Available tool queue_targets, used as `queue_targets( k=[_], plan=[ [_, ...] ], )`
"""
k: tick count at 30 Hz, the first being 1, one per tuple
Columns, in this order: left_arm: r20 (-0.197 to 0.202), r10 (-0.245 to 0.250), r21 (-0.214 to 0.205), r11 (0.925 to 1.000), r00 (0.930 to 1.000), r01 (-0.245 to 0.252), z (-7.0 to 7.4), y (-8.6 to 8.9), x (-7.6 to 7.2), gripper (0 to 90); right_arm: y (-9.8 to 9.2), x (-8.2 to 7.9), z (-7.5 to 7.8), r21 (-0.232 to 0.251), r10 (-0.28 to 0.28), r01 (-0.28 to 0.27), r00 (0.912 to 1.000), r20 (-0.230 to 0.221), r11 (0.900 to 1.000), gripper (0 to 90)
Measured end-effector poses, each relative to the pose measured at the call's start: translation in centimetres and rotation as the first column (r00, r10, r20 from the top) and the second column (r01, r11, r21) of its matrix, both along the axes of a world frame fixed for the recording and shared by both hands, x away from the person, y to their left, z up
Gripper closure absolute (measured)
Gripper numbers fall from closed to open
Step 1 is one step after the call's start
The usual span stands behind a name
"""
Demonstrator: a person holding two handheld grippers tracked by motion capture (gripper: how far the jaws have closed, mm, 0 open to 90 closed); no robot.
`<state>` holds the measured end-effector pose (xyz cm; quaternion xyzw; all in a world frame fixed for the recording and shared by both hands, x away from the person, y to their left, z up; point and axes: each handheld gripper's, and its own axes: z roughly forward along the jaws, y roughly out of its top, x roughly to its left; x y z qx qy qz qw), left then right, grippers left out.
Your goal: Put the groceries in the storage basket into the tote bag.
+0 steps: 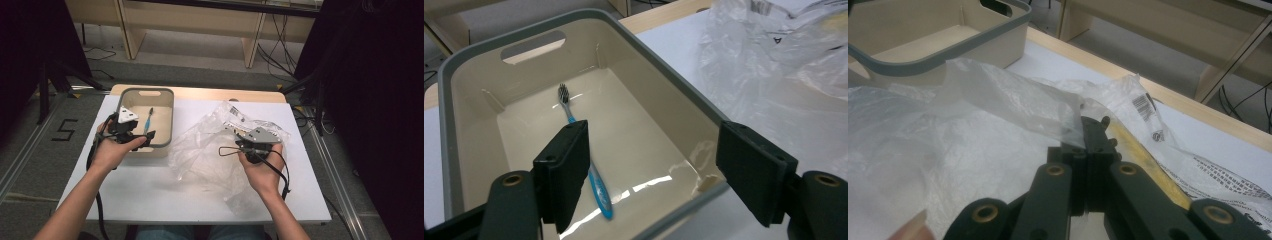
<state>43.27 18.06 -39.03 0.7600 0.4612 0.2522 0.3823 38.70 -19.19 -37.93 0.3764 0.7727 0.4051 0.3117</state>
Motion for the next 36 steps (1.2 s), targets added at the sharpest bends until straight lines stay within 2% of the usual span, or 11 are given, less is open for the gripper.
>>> queue_targets(
  k=[5, 12, 20, 29, 36],
  plan=[
    [-0.046, 0.035, 0.011, 0.9994, 0.9984, -0.034, -0.4, 0.4, 2.3, 30.9, 0.1, 0.1, -0.1, 0.000, 0.000, 0.000, 1.0000, -0.004, 1.0000, 90.0],
    [-0.123, 0.057, 0.035, 0.9980, 0.9907, -0.054, -1.2, 0.5, 4.5, 34.4, 0.0, 0.1, -0.1, 0.000, 0.003, -0.003, 1.0000, -0.004, 1.0000, 90.0],
    [-0.162, 0.077, 0.062, 0.9958, 0.9838, -0.068, -1.9, 0.3, 6.3, 36.2, 0.0, 0.1, -0.1, -0.003, 0.004, -0.004, 1.0000, -0.004, 1.0000, 90.0],
    [-0.205, 0.103, 0.093, 0.9920, 0.9733, -0.085, -3.1, 0.3, 7.7, 37.9, 0.0, 0.1, -0.1, -0.001, 0.005, -0.005, 1.0000, -0.006, 1.0000, 90.0],
    [-0.235, 0.107, 0.122, 0.9893, 0.9662, -0.080, -3.6, 0.2, 8.6, 41.7, 0.0, 0.1, -0.1, -0.001, 0.005, -0.005, 1.0000, -0.007, 1.0000, 90.0]
  ],
)
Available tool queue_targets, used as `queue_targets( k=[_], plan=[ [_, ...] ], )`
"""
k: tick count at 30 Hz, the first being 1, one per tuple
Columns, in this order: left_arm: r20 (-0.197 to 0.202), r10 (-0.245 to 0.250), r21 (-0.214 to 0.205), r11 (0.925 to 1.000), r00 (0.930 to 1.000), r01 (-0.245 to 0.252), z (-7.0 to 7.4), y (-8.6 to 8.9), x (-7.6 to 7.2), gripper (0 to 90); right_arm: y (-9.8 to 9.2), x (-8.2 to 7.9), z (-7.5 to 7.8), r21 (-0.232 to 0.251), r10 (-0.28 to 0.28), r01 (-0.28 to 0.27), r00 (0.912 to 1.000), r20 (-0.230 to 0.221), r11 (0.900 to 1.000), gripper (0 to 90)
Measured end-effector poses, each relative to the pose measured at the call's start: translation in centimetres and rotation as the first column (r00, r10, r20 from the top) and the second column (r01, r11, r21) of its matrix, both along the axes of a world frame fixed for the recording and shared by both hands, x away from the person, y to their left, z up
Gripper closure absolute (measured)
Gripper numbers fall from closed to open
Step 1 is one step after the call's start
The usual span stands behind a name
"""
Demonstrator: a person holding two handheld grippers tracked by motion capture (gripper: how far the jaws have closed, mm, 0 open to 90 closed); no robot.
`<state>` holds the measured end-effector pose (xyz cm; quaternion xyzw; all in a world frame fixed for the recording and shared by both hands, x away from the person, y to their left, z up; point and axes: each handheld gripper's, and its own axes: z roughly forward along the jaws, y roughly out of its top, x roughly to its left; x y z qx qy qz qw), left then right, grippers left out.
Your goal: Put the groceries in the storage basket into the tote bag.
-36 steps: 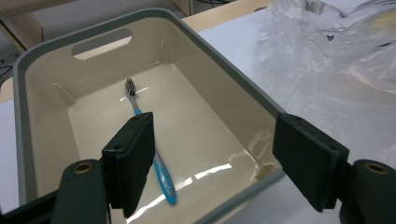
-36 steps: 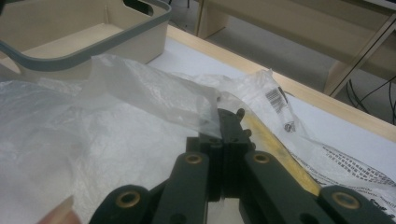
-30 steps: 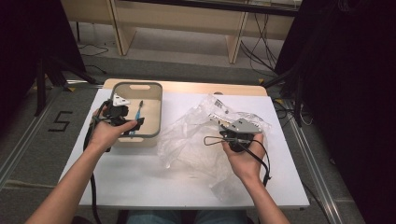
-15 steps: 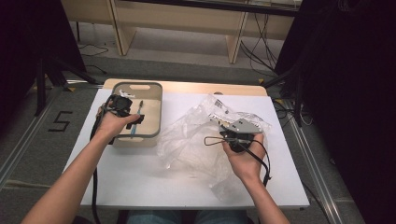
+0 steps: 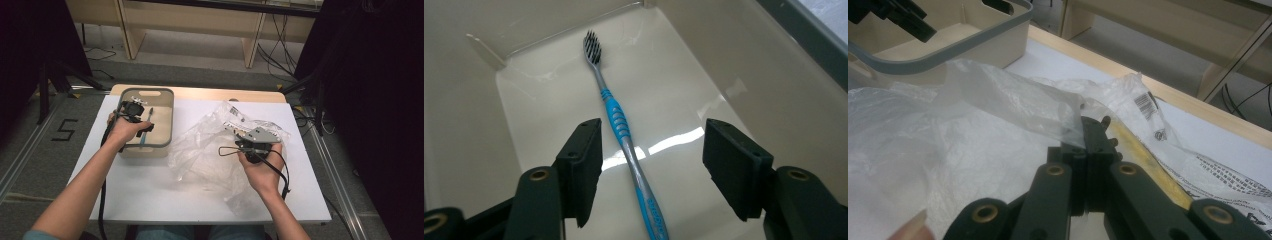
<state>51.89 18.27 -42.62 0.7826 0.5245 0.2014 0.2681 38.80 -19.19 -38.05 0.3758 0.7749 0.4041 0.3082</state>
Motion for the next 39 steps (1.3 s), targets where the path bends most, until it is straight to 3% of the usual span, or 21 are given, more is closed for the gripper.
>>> queue_targets(
  k=[11, 26, 31, 39],
  plan=[
    [-0.069, 0.013, -0.001, 0.9999, 0.9975, -0.013, -0.7, -0.2, 1.0, 44.7, 0.0, 0.0, 0.0, 0.002, -0.001, 0.001, 1.0000, -0.005, 1.0000, 90.0],
    [-0.043, 0.018, 0.029, 0.9995, 0.9989, -0.016, 0.4, -0.6, 2.3, 45.0, -0.1, -0.1, 0.0, 0.001, -0.005, 0.005, 1.0000, -0.005, 1.0000, 90.0],
    [-0.054, 0.018, 0.063, 0.9979, 0.9984, -0.014, 0.2, -0.6, 2.6, 45.5, -0.1, -0.1, 0.0, 0.000, -0.005, 0.005, 1.0000, -0.003, 1.0000, 90.0],
    [-0.091, 0.016, 0.079, 0.9968, 0.9957, -0.009, -0.1, -0.7, 2.8, 45.5, -0.1, -0.1, 0.0, 0.000, -0.004, 0.004, 1.0000, -0.003, 1.0000, 90.0]
  ],
)
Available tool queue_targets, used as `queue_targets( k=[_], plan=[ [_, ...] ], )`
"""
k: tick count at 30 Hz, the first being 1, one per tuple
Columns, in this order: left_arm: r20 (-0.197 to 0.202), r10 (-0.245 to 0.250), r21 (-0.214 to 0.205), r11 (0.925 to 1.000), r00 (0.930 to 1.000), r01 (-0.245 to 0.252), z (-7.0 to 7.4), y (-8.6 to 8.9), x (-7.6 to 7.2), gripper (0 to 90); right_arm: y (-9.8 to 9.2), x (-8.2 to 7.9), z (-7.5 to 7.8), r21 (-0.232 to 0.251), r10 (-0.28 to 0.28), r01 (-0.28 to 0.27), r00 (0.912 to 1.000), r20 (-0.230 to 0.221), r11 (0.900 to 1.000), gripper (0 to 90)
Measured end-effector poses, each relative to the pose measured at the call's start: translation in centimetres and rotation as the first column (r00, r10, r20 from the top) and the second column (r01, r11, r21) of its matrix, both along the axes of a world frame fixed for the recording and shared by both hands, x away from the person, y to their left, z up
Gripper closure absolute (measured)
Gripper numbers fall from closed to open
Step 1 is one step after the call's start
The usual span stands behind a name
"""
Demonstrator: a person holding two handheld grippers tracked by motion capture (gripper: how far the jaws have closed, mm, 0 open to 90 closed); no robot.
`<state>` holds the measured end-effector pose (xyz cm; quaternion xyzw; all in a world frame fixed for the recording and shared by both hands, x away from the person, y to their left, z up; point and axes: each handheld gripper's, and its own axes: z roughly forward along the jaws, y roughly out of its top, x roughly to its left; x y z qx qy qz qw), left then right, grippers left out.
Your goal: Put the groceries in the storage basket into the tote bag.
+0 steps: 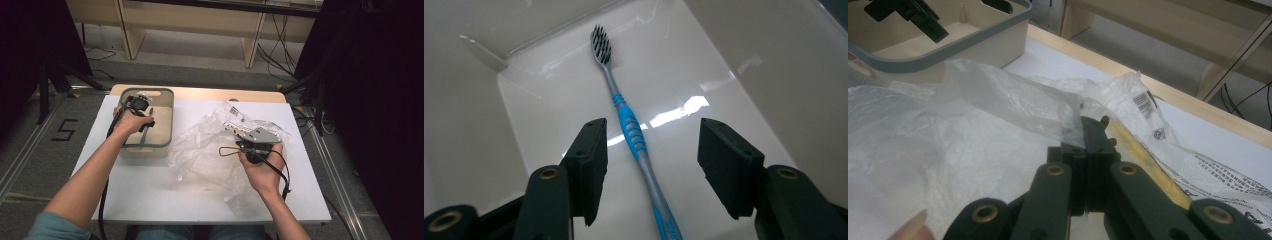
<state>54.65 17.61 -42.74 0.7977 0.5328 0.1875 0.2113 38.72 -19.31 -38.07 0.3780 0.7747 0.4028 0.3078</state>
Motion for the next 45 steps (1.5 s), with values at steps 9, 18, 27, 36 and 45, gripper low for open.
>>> queue_targets(
  k=[9, 18, 27, 36, 45],
  plan=[
    [-0.077, 0.006, 0.027, 0.9996, 0.9970, -0.004, -0.5, 0.3, 0.7, 47.4, 0.0, 0.0, 0.0, 0.000, 0.000, 0.000, 1.0000, 0.000, 1.0000, 90.0],
    [-0.165, 0.002, 0.046, 0.9989, 0.9862, 0.006, -1.1, 0.3, 1.2, 48.6, 0.0, 0.0, 0.0, 0.000, -0.001, 0.001, 1.0000, 0.001, 1.0000, 90.0],
    [-0.116, 0.006, 0.047, 0.9989, 0.9932, -0.001, -0.6, 0.3, 1.6, 49.7, -0.1, 0.0, 0.1, -0.001, 0.001, -0.001, 1.0000, 0.004, 1.0000, 90.0],
    [-0.132, 0.002, 0.065, 0.9978, 0.9912, 0.007, -1.1, 0.2, 1.9, 49.7, -0.1, 0.0, 0.1, -0.002, 0.001, -0.001, 1.0000, 0.003, 1.0000, 90.0],
    [-0.171, -0.001, 0.071, 0.9974, 0.9853, 0.014, -1.9, 0.0, 2.2, 51.0, -0.2, 0.0, 0.1, -0.001, 0.000, 0.000, 1.0000, 0.006, 1.0000, 90.0]
  ],
)
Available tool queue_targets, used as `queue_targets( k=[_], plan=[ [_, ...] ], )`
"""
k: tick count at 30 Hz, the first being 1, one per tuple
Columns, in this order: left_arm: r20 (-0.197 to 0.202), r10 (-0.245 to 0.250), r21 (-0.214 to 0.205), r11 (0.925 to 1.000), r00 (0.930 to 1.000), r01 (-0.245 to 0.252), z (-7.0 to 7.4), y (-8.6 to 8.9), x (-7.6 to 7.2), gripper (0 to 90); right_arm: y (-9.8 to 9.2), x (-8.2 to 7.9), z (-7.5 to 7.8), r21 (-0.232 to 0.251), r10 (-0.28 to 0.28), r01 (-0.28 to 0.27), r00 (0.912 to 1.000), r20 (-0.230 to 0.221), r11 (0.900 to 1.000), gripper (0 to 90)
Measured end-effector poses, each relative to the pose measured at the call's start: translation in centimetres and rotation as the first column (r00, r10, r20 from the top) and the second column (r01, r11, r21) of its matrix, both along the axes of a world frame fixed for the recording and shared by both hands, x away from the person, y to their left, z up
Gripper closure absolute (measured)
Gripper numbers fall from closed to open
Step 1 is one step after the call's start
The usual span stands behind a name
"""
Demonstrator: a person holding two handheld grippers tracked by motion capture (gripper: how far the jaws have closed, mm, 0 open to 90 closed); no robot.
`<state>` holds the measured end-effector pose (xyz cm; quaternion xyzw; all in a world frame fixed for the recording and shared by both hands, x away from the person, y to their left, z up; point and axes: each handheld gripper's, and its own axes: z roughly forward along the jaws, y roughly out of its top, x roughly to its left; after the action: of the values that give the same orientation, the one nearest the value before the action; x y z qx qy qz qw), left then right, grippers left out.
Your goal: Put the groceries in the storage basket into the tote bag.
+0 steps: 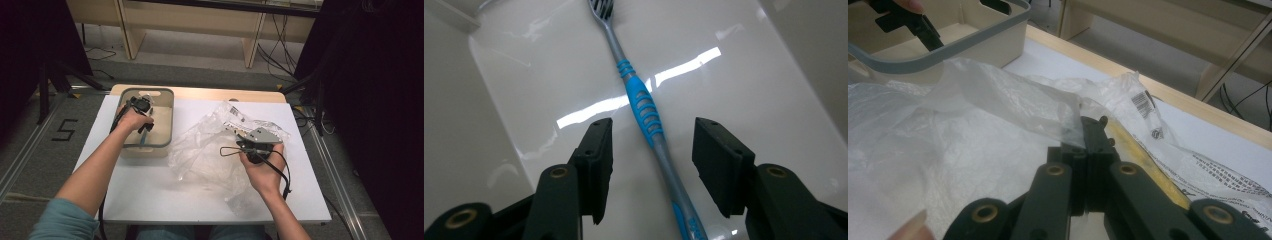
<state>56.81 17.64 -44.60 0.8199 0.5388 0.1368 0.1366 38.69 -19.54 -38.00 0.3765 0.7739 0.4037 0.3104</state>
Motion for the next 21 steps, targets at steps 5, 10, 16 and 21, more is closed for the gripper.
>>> queue_targets(
  k=[5, 10, 16, 21],
  plan=[
    [-0.016, -0.002, 0.000, 1.0000, 0.9999, 0.002, -0.26, 0.08, 0.06, 53.1, -0.05, -0.03, 0.03, 0.000, -0.001, 0.001, 1.0000, 0.000, 1.0000, 90.0],
    [-0.021, -0.005, 0.001, 1.0000, 0.9998, 0.006, -0.37, 0.12, 0.10, 54.0, -0.04, -0.02, 0.00, 0.000, -0.001, 0.001, 1.0000, 0.000, 1.0000, 90.0],
    [-0.027, -0.009, 0.008, 0.9999, 0.9996, 0.009, -0.54, 0.10, 0.16, 55.2, -0.02, -0.04, -0.01, 0.001, -0.002, 0.002, 1.0000, -0.003, 1.0000, 90.0],
    [-0.031, -0.013, 0.020, 0.9997, 0.9994, 0.013, -0.80, 0.11, 0.23, 55.6, -0.05, -0.06, -0.02, -0.001, -0.004, 0.004, 1.0000, -0.003, 1.0000, 90.0]
  ],
)
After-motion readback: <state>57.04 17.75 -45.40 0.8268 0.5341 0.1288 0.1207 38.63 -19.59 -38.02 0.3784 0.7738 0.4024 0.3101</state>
